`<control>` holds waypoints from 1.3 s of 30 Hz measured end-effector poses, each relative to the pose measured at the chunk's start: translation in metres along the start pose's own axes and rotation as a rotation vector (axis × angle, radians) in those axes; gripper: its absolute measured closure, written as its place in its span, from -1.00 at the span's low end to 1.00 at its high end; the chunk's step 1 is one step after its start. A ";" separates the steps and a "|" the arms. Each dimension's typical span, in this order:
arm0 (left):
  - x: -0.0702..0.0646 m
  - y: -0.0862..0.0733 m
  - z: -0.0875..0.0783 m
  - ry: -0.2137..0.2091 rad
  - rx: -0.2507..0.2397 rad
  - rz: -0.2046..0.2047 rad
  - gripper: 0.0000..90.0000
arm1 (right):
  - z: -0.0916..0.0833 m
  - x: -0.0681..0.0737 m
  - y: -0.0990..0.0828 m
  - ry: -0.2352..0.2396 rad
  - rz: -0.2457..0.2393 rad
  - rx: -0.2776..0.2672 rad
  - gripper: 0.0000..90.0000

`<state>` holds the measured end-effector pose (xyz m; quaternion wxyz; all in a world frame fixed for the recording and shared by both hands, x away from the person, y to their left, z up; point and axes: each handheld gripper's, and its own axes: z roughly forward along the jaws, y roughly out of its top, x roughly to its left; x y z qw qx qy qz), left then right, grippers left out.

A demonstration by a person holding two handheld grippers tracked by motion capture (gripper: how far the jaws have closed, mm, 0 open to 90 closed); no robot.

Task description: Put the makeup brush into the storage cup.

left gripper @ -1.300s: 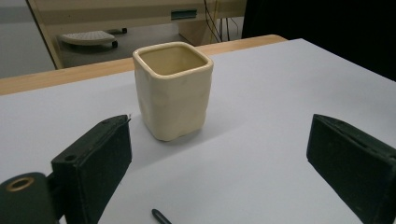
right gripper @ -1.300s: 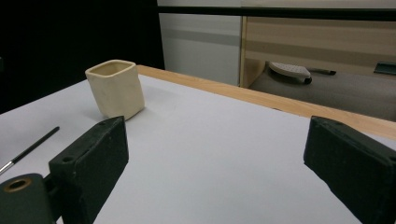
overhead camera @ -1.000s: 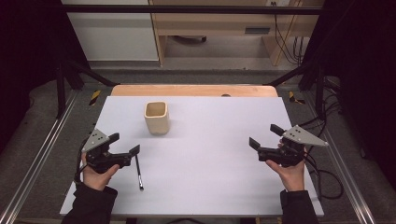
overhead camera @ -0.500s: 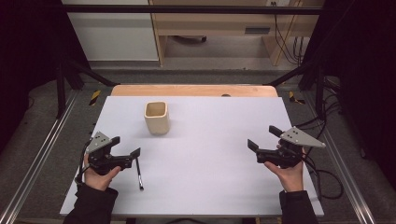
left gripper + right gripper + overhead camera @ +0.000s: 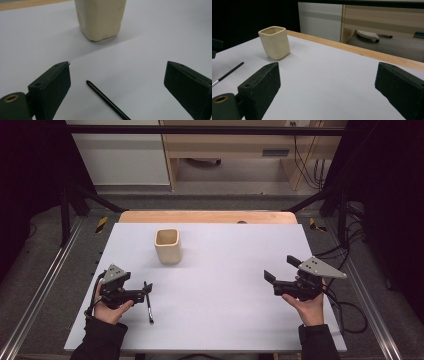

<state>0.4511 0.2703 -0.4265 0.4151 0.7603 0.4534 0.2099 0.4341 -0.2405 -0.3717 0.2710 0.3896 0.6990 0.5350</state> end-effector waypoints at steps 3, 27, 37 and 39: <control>0.000 -0.003 0.005 0.004 0.025 0.002 -0.84 | 0.000 0.001 0.000 0.000 0.006 0.002 -0.85; 0.000 -0.022 0.034 0.022 0.231 0.038 -0.56 | 0.002 0.001 -0.001 0.003 0.010 0.014 -0.85; -0.002 -0.026 0.039 0.017 0.285 0.058 -0.37 | 0.002 0.001 -0.002 0.002 0.007 0.017 -0.85; -0.003 -0.026 0.040 0.024 0.296 0.086 -0.35 | 0.002 0.001 -0.002 0.002 0.006 0.016 -0.85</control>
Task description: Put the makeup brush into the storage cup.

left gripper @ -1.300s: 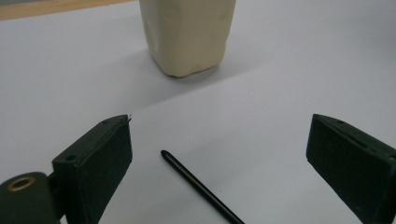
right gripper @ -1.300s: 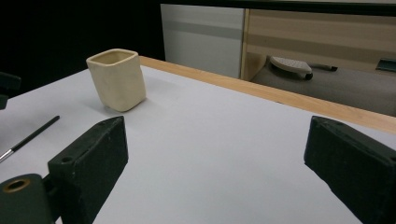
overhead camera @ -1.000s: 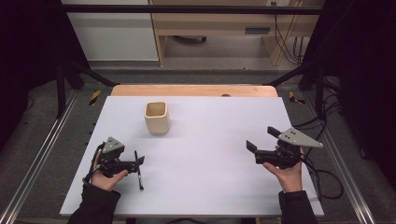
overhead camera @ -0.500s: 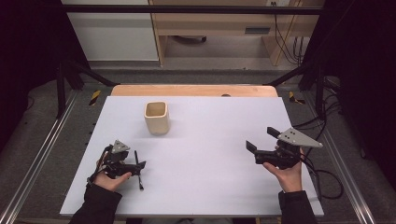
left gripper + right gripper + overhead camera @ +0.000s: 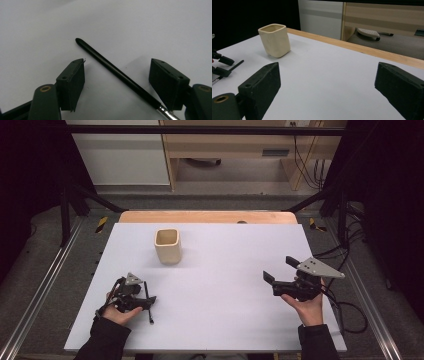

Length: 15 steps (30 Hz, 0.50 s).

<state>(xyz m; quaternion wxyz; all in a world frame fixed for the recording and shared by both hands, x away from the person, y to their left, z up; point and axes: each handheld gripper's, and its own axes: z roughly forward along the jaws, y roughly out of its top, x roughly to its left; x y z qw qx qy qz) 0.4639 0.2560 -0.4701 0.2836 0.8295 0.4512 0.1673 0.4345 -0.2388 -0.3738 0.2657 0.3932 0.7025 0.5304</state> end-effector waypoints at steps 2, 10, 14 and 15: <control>0.000 0.000 0.000 -0.002 0.004 0.004 -0.33 | 0.000 0.000 0.000 -0.001 0.002 -0.001 -0.85; -0.004 0.001 -0.001 -0.003 0.008 0.004 -0.20 | 0.000 -0.001 0.000 -0.002 0.005 -0.002 -0.85; -0.005 0.002 -0.002 -0.007 0.013 0.010 -0.09 | 0.000 -0.001 0.000 0.001 0.007 -0.003 -0.84; -0.005 0.002 -0.002 -0.014 0.017 0.014 -0.07 | 0.000 -0.001 0.000 0.000 0.004 0.000 -0.84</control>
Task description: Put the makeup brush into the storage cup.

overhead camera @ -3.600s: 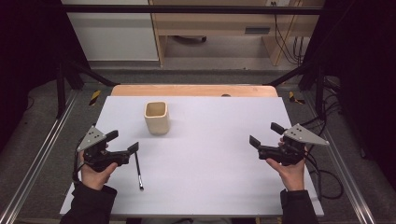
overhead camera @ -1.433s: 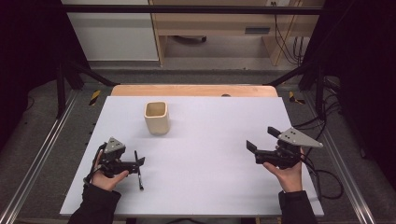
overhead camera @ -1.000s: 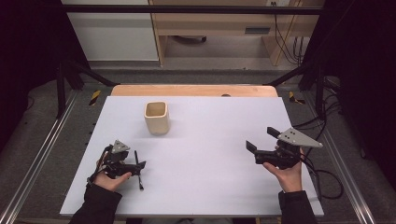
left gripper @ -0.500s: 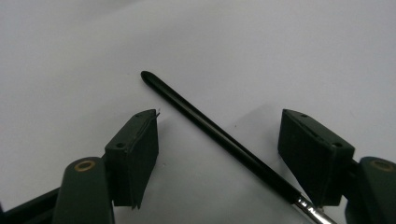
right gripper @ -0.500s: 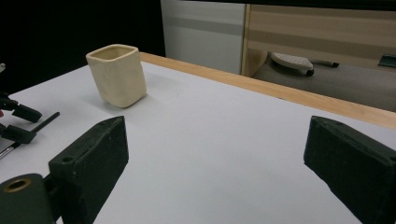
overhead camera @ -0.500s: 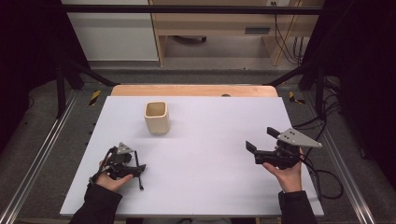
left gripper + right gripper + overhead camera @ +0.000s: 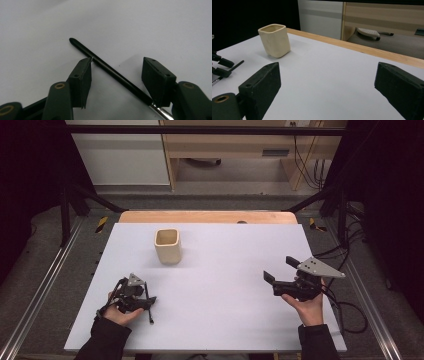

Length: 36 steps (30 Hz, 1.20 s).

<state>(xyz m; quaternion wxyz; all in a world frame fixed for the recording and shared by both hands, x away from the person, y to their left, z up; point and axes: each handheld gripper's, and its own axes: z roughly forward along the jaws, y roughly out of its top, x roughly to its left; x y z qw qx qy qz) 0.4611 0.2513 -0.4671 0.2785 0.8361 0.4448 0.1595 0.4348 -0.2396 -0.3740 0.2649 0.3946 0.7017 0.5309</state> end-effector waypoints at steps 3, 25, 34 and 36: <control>0.000 0.000 0.000 -0.008 0.000 0.000 0.00 | 0.000 0.000 0.000 0.000 0.003 -0.002 -0.84; -0.002 0.001 -0.002 -0.034 0.004 0.015 0.40 | 0.000 0.000 0.000 -0.001 0.004 0.007 -0.84; -0.007 0.002 -0.001 -0.062 -0.007 0.019 0.52 | 0.000 -0.001 0.000 -0.001 0.004 0.002 -0.84; -0.007 0.002 -0.001 -0.067 -0.007 0.023 0.55 | 0.000 -0.001 0.000 0.000 0.007 0.003 -0.84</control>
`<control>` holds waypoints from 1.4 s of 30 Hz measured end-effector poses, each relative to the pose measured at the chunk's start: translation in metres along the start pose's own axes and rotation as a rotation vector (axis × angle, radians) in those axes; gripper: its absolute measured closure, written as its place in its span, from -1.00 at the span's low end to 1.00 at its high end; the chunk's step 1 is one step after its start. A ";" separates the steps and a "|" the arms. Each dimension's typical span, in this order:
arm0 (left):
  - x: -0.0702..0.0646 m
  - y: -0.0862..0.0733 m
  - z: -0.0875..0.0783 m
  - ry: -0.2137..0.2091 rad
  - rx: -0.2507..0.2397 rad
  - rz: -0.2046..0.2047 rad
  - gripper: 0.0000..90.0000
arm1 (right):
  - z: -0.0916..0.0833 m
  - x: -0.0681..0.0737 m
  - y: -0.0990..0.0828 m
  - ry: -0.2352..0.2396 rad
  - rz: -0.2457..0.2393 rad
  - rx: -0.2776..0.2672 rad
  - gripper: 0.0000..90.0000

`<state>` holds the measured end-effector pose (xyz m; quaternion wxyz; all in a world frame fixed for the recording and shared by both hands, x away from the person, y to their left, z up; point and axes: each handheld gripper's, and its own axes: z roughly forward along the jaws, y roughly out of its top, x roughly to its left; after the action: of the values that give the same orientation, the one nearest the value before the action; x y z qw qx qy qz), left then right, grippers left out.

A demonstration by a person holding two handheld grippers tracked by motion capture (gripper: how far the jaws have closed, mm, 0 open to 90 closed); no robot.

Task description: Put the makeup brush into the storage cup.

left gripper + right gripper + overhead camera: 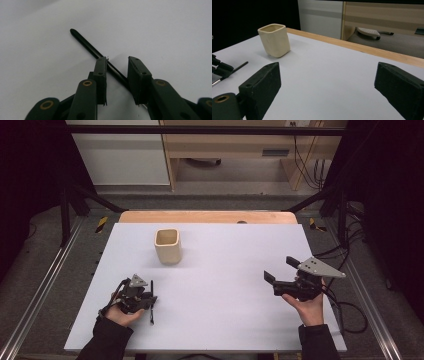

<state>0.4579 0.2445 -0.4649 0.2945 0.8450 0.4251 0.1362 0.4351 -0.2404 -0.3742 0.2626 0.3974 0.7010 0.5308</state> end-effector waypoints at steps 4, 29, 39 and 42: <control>-0.001 0.000 0.001 -0.017 -0.003 -0.004 0.60 | 0.001 0.000 0.000 -0.001 0.001 0.003 -0.84; -0.017 0.006 0.006 -0.038 -0.010 0.022 0.74 | 0.001 0.001 0.000 0.003 -0.002 0.004 -0.84; -0.023 0.008 0.009 -0.057 -0.010 0.030 0.78 | 0.001 0.001 -0.001 0.002 -0.002 0.004 -0.84; -0.025 0.008 0.009 -0.064 -0.010 0.040 0.80 | 0.001 0.001 0.000 0.002 -0.002 0.003 -0.84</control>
<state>0.4526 0.2172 -0.4665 0.3096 0.8557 0.3978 0.1169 0.4353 -0.2393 -0.3749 0.2619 0.3966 0.7024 0.5299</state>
